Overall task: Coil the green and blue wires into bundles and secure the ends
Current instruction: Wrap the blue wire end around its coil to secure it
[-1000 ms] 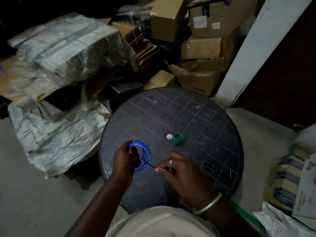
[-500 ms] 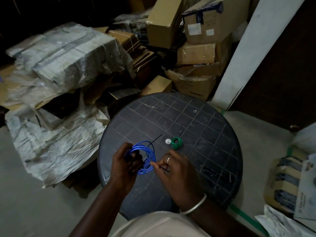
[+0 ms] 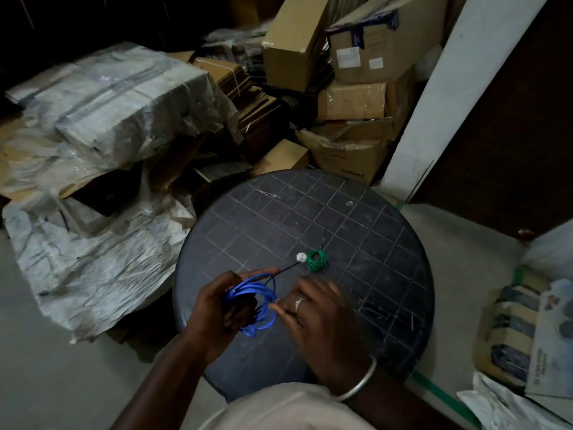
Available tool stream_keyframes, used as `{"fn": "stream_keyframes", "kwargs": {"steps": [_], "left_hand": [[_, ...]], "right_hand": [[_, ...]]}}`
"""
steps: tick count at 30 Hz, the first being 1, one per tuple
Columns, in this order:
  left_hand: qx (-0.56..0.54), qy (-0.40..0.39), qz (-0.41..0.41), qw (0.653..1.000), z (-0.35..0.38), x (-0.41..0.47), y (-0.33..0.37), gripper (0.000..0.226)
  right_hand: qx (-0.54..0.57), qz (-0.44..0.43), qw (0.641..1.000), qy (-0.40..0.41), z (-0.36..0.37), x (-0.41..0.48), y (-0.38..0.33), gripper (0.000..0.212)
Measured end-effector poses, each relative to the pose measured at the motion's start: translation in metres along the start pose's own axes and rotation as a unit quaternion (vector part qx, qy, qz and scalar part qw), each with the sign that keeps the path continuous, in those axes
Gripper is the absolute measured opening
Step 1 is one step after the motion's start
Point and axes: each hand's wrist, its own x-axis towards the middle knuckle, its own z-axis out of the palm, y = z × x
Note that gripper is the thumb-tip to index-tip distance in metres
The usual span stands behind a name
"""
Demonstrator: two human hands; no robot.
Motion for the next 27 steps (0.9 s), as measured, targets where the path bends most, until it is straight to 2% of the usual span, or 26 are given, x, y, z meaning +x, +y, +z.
{"fn": "stream_keyframes", "kwargs": {"steps": [4,8,13,19,23,27], "left_hand": [[-0.05,-0.006,-0.029,0.998,-0.002,-0.004,-0.008,0.037],[-0.082,0.001,-0.042,0.996,-0.005,-0.009,-0.013,0.053],[-0.082,0.04,-0.039,0.995,-0.005,-0.011,-0.018,0.045],[-0.107,0.076,0.001,0.991,-0.006,-0.007,-0.027,0.045],[-0.138,0.078,0.045,0.986,-0.007,-0.002,-0.03,0.033],[-0.162,0.067,0.041,0.984,-0.011,0.001,-0.032,0.046]], "right_hand": [[-0.012,-0.041,0.999,-0.018,0.001,-0.003,0.001,0.015],[-0.021,-0.035,0.998,-0.044,0.002,-0.004,0.0,0.015],[-0.024,-0.045,0.997,-0.063,0.001,-0.002,0.0,0.011],[-0.033,-0.072,0.996,-0.05,0.002,-0.005,0.001,0.012],[-0.027,-0.066,0.995,-0.071,0.006,-0.004,0.001,0.015],[-0.013,-0.036,0.995,-0.09,0.007,-0.005,0.001,0.014]]}}
